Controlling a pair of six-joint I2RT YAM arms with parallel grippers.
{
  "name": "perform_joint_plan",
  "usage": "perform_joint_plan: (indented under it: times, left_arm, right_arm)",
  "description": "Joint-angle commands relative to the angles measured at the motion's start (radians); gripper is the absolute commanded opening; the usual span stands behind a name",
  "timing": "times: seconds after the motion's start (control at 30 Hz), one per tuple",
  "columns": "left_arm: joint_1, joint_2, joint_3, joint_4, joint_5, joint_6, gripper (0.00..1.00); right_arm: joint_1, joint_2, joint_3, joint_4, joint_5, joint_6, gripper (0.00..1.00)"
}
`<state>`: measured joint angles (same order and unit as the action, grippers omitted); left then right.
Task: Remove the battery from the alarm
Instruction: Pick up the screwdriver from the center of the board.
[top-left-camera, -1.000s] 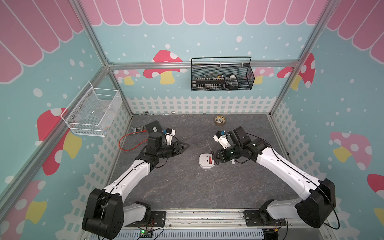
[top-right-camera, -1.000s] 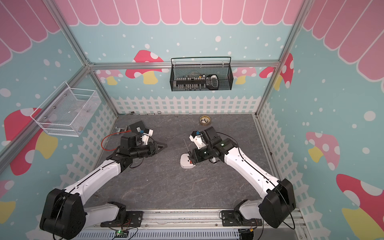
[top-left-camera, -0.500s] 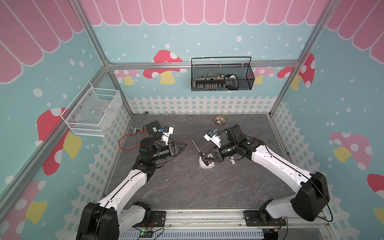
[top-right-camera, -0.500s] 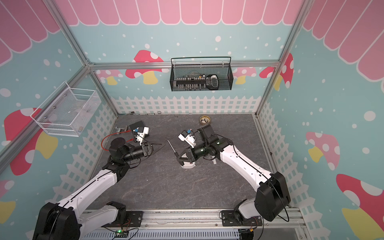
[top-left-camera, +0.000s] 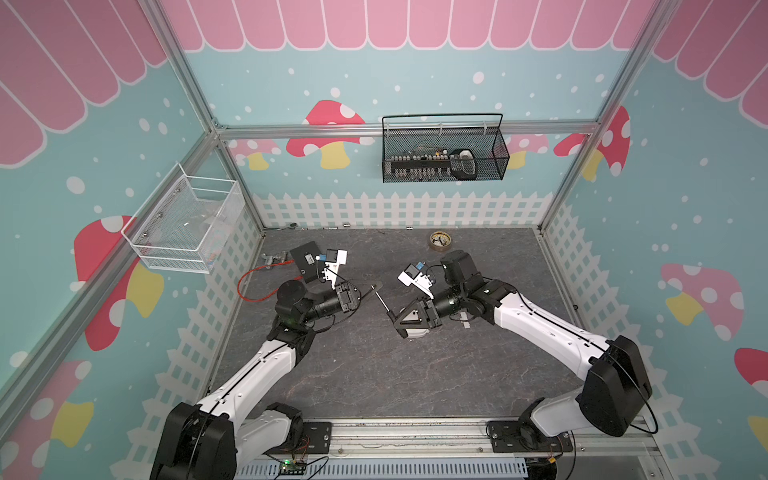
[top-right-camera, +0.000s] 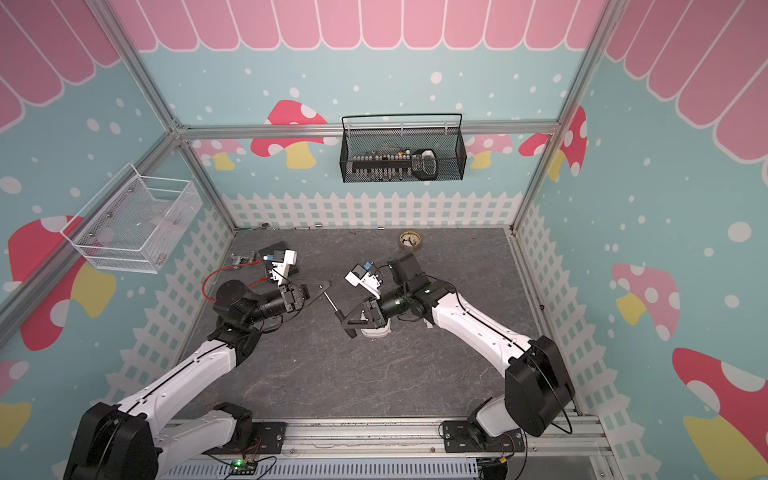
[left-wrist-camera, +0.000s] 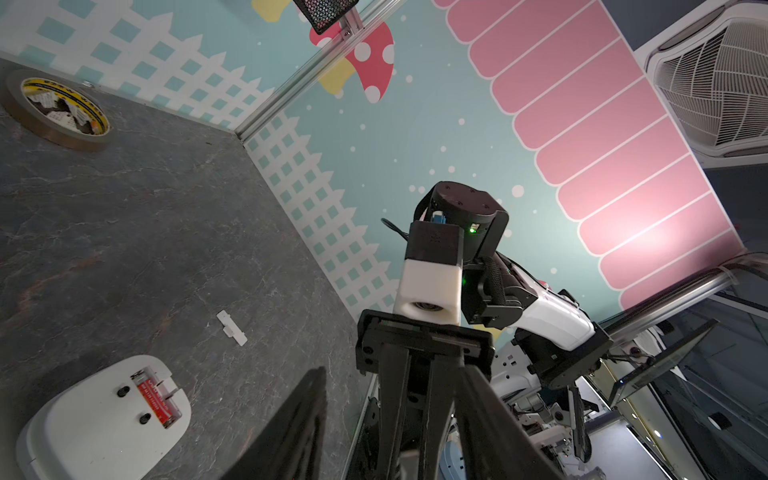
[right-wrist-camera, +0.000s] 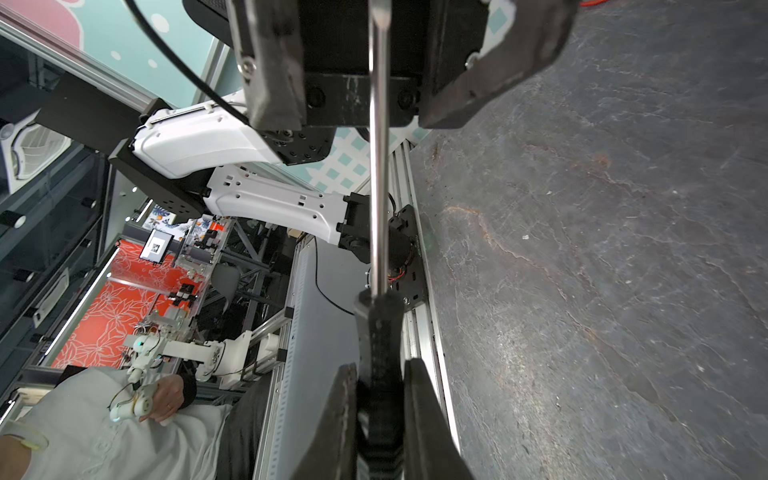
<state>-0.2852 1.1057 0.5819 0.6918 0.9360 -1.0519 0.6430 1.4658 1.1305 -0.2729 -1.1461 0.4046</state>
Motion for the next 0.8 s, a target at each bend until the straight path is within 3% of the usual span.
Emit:
perform_joint_plan:
  times: [0.0,0.23,0.33,0.47,0.6,0.7,0.77]
  left_arm:
    - [-0.010,0.008,-0.017,0.072,0.003,-0.015,0.51]
    - [-0.012,-0.004,-0.038,0.147,0.010,-0.033,0.50]
    - [-0.013,-0.012,-0.045,0.170,0.016,-0.034,0.46]
    - [-0.015,-0.012,-0.050,0.206,0.029,-0.046,0.36]
    - [-0.018,-0.012,-0.062,0.222,0.039,-0.050,0.29]
    - [-0.018,-0.014,-0.077,0.223,0.042,-0.048,0.31]
    - [-0.013,-0.024,-0.082,0.180,0.035,-0.024,0.41]
  right_arm:
    - [0.010,0.007,-0.038,0.161,-0.110,0.083,0.00]
    - [0.011,0.022,-0.155,0.542,-0.232,0.343,0.00]
    - [0.011,0.041,-0.238,0.872,-0.275,0.587,0.00]
    - [0.011,0.121,-0.325,1.453,-0.301,1.000,0.00]
    - [0.011,0.276,-0.322,2.095,-0.288,1.494,0.00]
    - [0.012,0.317,-0.298,2.144,-0.273,1.513,0.00]
    - [0.012,0.310,-0.282,2.144,-0.267,1.504,0.00]
